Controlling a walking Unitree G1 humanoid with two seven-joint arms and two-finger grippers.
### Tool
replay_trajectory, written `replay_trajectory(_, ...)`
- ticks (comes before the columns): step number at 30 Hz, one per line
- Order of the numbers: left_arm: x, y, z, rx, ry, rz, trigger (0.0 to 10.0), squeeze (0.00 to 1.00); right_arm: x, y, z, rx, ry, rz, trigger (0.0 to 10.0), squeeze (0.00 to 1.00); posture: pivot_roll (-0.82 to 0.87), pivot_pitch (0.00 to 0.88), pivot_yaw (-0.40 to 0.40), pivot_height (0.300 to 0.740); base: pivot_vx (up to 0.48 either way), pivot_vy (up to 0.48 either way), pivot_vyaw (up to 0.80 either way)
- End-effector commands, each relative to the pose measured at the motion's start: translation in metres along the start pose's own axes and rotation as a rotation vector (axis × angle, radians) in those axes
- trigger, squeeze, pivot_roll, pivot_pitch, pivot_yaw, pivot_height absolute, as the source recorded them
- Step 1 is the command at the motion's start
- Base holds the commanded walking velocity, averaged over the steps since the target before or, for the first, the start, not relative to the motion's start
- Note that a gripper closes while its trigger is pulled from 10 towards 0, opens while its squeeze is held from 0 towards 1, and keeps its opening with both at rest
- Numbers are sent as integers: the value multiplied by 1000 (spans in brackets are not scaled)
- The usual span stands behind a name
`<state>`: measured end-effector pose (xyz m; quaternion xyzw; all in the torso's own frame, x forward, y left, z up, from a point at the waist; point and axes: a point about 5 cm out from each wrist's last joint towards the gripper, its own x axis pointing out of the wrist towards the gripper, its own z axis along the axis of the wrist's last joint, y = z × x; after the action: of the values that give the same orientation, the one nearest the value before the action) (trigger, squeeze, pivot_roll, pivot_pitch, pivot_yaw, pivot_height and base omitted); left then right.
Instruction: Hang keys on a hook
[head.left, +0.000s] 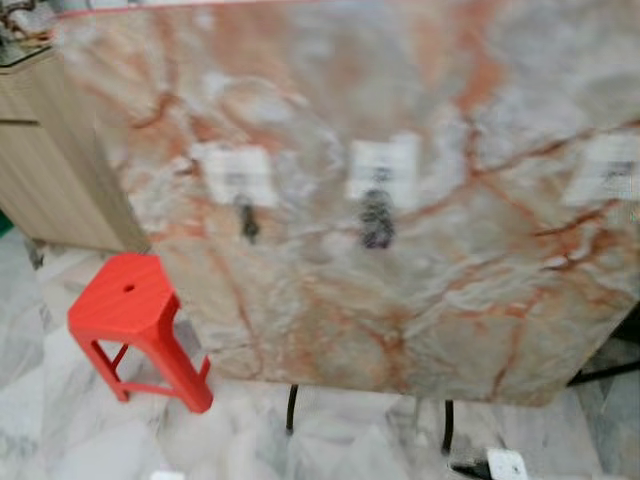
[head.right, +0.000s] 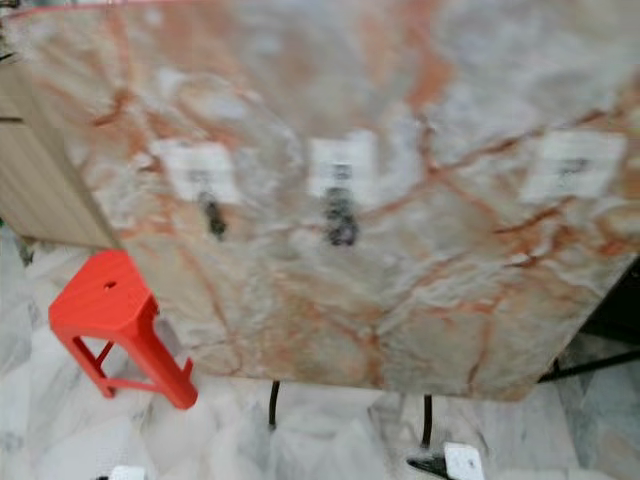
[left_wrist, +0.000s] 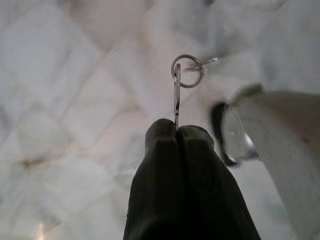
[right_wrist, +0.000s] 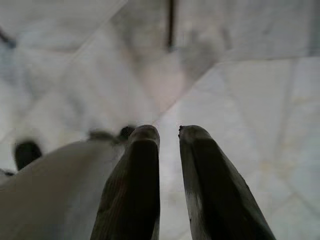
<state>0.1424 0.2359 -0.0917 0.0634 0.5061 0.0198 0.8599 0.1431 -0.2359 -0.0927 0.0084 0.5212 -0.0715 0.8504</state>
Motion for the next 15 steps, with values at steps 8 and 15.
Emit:
replay_trajectory(8,-2,1,-10,21,35,10,10000,0,1,7,1,10,-3,15,10000,0,-89,0,51,721,0,-480,0)
replay_trajectory(15,-1,-2,-7,38,30,3,10000,0,1,9,2,23,-9,17,10000,0,-74,0,58,721,0,-480,0)
